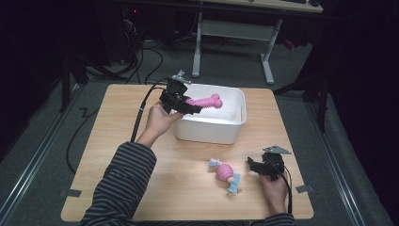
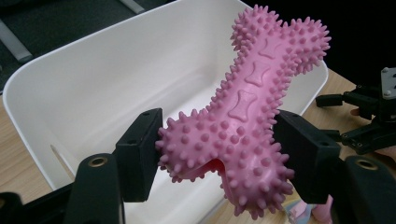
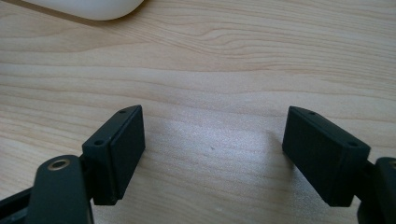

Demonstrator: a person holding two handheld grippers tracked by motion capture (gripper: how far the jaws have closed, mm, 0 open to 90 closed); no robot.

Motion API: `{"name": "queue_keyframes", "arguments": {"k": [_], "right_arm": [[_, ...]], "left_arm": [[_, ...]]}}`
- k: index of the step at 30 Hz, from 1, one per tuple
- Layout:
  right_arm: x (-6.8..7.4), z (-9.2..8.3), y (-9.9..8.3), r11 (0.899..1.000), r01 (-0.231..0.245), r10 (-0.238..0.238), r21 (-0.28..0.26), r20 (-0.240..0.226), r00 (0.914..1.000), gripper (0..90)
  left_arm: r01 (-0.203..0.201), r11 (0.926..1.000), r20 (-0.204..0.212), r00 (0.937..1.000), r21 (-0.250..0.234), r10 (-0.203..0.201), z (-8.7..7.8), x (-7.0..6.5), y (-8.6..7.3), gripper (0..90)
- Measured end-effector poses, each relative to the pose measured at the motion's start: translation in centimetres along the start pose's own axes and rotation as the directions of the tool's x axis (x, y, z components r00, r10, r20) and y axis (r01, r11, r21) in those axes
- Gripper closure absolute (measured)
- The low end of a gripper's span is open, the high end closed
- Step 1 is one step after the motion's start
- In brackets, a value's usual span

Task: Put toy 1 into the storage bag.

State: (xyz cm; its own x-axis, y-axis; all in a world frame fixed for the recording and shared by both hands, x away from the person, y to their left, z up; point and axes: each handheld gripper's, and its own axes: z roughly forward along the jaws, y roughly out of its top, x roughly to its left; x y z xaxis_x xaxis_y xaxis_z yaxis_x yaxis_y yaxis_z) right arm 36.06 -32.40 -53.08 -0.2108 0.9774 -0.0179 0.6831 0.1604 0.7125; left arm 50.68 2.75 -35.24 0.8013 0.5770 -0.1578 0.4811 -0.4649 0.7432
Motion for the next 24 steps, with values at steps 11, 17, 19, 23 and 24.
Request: {"name": "queue_keyframes", "arguments": {"k": [11,17,19,23,24], "right_arm": [[0.0,0.0,0.0,1.0,0.0,0.0,0.0,0.0,1.0,21.0],[0.0,0.0,0.0,1.0,0.001,-0.001,0.0,0.0,1.0,21.0],[0.0,0.0,0.0,1.0,0.001,-0.001,0.0,0.0,1.0,21.0],[0.0,0.0,0.0,1.0,0.001,-0.001,0.0,0.0,1.0,21.0],[0.0,0.0,0.0,1.0,0.004,-0.004,-0.001,-0.002,1.0,21.0]], "left_arm": [[0.007,0.9992,-0.004,1.0,0.04,-0.007,2.1,0.4,-0.1,35.6],[0.01,0.9976,-0.035,0.9994,0.068,-0.007,3.2,0.8,-0.3,35.6],[0.016,0.9974,-0.031,0.9994,0.071,-0.014,3.4,0.9,-0.5,35.6],[0.013,0.9963,-0.036,0.9993,0.085,-0.01,3.7,0.9,-0.7,35.4],[0.015,0.996,-0.04,0.9992,0.088,-0.012,3.8,1.0,-0.8,35.4]]}}
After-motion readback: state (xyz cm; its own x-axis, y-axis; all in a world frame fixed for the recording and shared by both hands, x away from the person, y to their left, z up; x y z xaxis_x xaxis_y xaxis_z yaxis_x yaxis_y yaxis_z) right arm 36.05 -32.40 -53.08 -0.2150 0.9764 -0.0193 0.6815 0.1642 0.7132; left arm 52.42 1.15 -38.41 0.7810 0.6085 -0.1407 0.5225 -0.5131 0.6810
